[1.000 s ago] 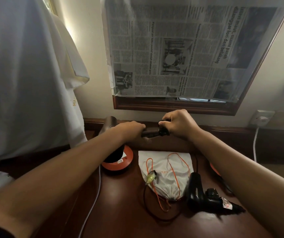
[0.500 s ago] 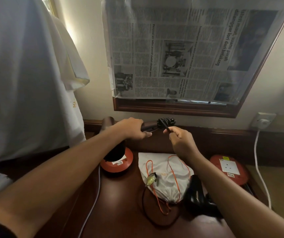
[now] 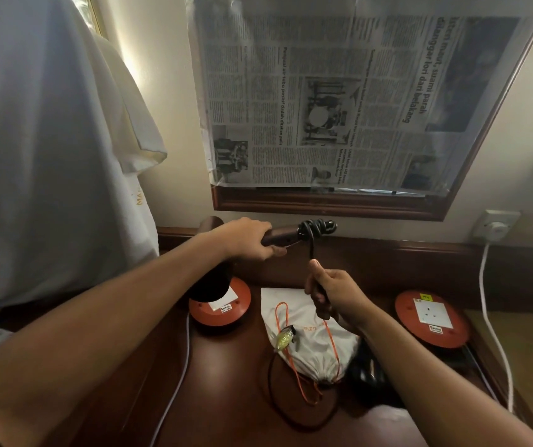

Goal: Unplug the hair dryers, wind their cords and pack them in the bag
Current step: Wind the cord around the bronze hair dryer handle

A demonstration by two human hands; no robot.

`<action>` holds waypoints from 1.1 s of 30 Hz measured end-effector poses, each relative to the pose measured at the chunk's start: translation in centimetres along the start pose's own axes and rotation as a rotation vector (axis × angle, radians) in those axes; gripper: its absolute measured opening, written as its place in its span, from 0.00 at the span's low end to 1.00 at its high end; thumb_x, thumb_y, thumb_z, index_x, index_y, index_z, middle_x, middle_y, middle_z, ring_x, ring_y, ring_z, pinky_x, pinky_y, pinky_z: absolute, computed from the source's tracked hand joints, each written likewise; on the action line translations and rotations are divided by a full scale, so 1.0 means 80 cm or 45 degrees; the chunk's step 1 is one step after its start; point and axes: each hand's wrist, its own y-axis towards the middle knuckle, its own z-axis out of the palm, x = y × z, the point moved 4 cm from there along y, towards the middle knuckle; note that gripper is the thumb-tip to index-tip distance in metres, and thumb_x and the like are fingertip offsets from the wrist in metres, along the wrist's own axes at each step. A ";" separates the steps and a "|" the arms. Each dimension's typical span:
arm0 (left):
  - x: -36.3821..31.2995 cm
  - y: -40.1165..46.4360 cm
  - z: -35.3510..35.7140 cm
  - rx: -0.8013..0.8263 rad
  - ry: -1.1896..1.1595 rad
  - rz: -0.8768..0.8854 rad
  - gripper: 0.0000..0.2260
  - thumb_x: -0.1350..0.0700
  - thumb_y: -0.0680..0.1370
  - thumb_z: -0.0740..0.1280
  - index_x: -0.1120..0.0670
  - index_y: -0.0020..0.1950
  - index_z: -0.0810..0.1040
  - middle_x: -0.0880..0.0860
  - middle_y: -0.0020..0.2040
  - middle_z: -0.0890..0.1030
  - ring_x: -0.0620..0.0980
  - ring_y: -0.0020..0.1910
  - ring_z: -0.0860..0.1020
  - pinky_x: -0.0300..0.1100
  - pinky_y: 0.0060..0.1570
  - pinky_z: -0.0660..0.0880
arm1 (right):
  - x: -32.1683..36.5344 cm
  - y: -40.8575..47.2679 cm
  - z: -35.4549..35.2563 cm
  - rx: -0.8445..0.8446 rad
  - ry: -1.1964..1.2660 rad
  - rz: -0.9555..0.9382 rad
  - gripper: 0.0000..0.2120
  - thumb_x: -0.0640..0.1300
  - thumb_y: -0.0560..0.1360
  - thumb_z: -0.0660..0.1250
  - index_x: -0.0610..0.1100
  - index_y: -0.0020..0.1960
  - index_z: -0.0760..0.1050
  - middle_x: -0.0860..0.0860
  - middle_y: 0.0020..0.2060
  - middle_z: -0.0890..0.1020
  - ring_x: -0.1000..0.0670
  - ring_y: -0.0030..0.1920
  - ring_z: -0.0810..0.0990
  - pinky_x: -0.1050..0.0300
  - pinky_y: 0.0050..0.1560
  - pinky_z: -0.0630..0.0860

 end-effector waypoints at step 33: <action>-0.005 -0.040 0.024 0.274 0.306 0.108 0.18 0.39 0.75 0.65 0.49 0.58 0.71 0.49 0.46 0.77 0.46 0.43 0.75 0.43 0.45 0.74 | 0.146 0.039 -0.006 -0.042 -1.477 -0.490 0.11 0.49 0.72 0.72 0.42 0.49 0.84 0.48 0.43 0.84 0.53 0.47 0.78 0.61 0.48 0.71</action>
